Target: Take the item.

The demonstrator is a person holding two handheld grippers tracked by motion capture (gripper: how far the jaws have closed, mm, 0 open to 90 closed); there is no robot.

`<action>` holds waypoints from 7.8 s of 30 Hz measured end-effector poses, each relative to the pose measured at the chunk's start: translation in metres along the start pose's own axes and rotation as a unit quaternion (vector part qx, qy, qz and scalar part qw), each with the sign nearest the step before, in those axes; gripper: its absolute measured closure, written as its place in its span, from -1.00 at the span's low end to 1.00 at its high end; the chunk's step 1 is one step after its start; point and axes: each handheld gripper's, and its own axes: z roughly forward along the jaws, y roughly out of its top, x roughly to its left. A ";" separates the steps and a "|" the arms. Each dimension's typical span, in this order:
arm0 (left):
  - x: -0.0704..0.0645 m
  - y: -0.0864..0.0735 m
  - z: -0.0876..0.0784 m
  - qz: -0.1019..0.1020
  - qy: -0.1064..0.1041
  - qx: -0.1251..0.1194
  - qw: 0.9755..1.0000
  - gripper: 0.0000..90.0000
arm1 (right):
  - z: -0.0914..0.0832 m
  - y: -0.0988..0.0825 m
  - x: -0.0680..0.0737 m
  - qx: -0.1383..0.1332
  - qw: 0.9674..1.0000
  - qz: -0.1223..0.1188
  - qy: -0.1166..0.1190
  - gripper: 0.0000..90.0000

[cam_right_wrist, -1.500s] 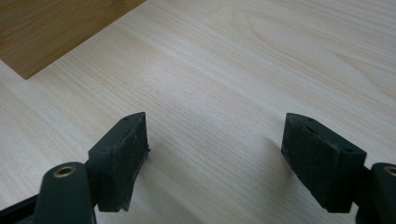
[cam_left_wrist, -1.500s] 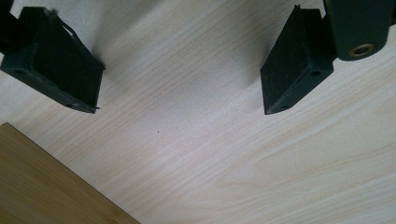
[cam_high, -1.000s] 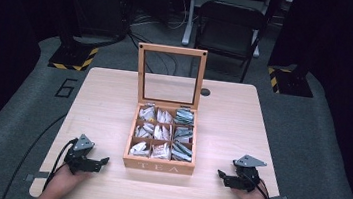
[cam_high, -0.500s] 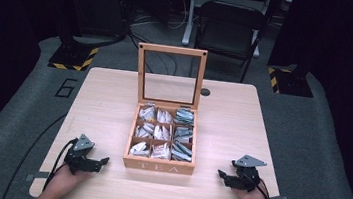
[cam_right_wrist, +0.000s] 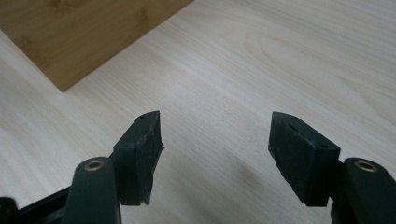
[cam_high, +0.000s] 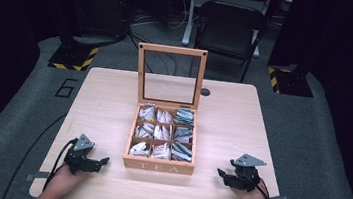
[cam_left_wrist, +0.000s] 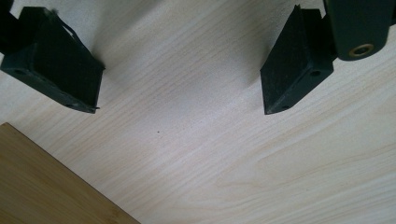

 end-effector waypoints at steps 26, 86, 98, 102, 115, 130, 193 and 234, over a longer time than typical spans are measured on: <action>0.000 0.000 0.000 0.000 0.000 0.000 1.000 -0.72 | -0.013 0.014 0.013 -0.005 1.000 -0.021 0.022 -0.22; 0.000 0.000 0.000 0.000 -0.001 0.000 1.000 -0.72 | -0.030 0.080 0.031 0.020 0.994 -0.064 0.087 -0.07; 0.000 0.000 0.000 0.000 0.000 0.000 1.000 -0.72 | -0.033 0.096 0.037 0.016 0.993 -0.077 0.089 -0.03; 0.000 0.000 0.000 0.000 0.000 0.000 1.000 -0.72 | -0.033 0.101 0.040 0.015 0.992 -0.079 0.094 -0.02; 0.000 0.000 0.000 0.001 0.000 0.000 1.000 -0.72 | -0.030 0.120 0.048 0.018 0.990 -0.094 0.104 0.02; 0.000 0.000 0.000 0.000 0.000 0.000 1.000 -0.72 | -0.021 0.132 0.049 0.024 0.990 -0.087 0.110 0.10; 0.000 0.000 0.000 0.000 0.000 0.000 1.000 -0.72 | 0.027 0.143 0.066 0.035 0.987 -0.103 0.123 0.43; 0.000 0.000 0.000 0.001 0.001 0.000 1.000 -0.72 | 0.049 0.130 0.066 0.054 0.987 -0.075 0.130 0.77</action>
